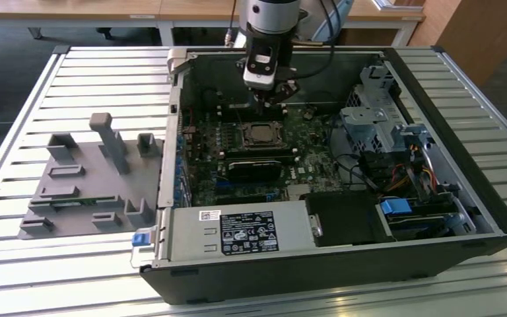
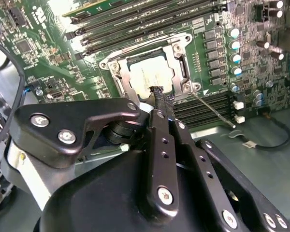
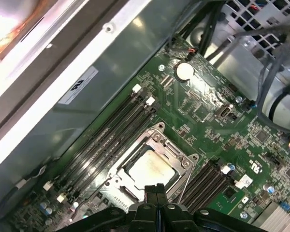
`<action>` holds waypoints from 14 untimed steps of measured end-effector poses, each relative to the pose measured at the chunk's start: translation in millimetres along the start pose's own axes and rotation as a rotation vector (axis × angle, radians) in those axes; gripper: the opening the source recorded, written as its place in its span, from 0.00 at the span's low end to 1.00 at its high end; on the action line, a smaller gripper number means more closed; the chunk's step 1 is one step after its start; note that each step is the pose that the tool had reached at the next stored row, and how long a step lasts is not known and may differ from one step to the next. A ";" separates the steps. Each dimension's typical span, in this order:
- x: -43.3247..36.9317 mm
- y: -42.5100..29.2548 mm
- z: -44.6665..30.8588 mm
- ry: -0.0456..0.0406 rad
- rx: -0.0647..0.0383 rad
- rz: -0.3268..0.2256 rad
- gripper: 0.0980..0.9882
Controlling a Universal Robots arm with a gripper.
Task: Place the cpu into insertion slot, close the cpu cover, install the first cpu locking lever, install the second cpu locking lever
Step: 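Install the first cpu locking lever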
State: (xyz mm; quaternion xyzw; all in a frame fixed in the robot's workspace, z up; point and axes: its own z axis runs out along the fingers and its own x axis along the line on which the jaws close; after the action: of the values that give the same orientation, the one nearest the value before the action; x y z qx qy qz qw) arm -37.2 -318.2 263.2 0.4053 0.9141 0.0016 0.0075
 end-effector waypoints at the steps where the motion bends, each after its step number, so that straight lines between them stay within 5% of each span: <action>1: 0.0 0.0 0.0 -0.0001 0.000 -0.010 0.01; 14: 0.0 0.0 0.0 -0.0014 0.002 -0.155 0.01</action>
State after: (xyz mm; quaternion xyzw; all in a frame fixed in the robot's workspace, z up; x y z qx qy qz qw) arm -37.2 -318.2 263.2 0.3336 0.9427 0.0000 0.0079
